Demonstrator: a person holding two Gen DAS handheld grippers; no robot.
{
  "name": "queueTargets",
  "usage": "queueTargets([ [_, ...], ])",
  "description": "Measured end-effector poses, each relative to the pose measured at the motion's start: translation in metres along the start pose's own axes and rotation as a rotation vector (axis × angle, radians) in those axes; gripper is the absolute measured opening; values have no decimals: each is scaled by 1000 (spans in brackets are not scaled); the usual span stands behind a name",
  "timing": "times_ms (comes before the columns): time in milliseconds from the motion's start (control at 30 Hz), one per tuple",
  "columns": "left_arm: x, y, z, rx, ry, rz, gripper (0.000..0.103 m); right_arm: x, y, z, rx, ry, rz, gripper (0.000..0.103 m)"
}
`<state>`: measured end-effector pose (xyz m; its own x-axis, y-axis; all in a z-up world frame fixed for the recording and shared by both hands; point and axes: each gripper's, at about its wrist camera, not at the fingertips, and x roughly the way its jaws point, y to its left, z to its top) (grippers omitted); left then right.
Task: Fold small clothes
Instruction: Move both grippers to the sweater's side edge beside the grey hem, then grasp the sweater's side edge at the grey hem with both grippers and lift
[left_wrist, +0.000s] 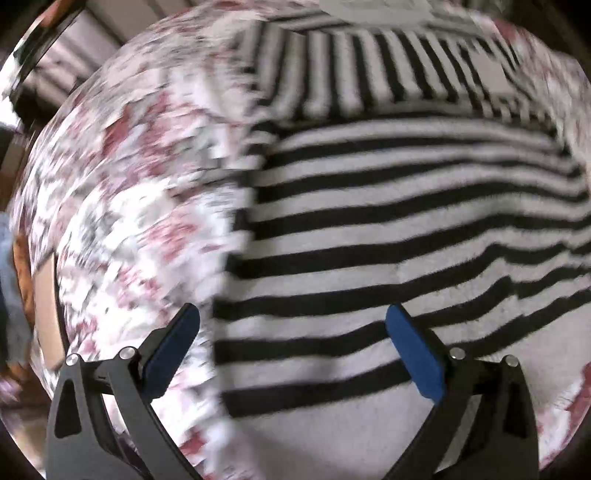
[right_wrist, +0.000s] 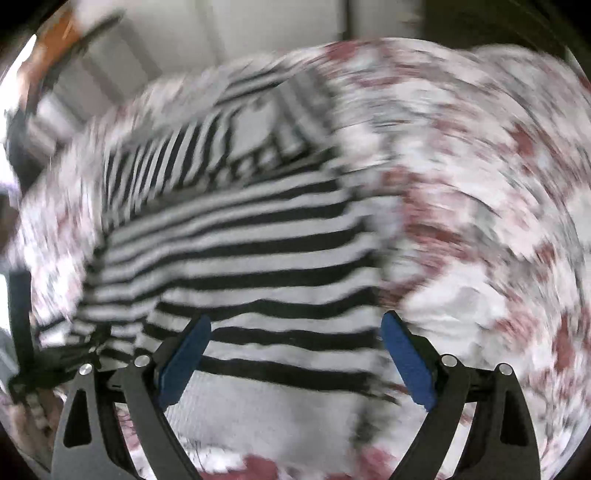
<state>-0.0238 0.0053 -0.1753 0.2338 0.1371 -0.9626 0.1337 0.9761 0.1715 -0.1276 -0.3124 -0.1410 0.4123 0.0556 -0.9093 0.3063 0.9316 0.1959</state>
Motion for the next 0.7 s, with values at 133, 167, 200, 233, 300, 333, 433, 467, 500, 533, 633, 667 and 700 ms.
queueTargets([
  [133,-20,46,-7,-174,5,-129,98,-29,-51,-11,208,-62,87,94],
  [167,-22,54,-8,-206,16,-169,98,-31,-55,-8,229,-74,119,94],
  [200,-25,56,-9,-223,20,-208,98,-35,-59,-11,249,-96,165,94],
  [233,-26,58,-12,-226,17,-237,98,-36,-60,-13,270,-104,183,93],
  [300,-27,56,-21,-216,0,-243,98,-33,-63,-13,315,-92,249,88],
  [333,-24,57,-22,-219,8,-238,98,-29,-57,-10,306,-91,279,87],
  [433,-11,64,-16,-229,41,-335,98,-14,-43,-7,250,-50,219,79],
  [467,-7,64,-14,-237,43,-343,98,-11,-43,-7,244,-32,225,78],
  [500,-4,65,-12,-243,49,-349,98,-11,-45,-6,246,-18,217,77],
  [533,2,64,-10,-253,67,-374,98,-12,-46,-6,249,-19,210,77],
  [633,18,64,-6,-287,120,-441,98,-4,-51,-4,240,-53,174,77],
  [667,24,65,-5,-293,131,-452,97,4,-55,-5,262,-37,168,77],
  [700,27,65,-4,-291,136,-450,97,13,-60,-6,293,-10,179,76],
])
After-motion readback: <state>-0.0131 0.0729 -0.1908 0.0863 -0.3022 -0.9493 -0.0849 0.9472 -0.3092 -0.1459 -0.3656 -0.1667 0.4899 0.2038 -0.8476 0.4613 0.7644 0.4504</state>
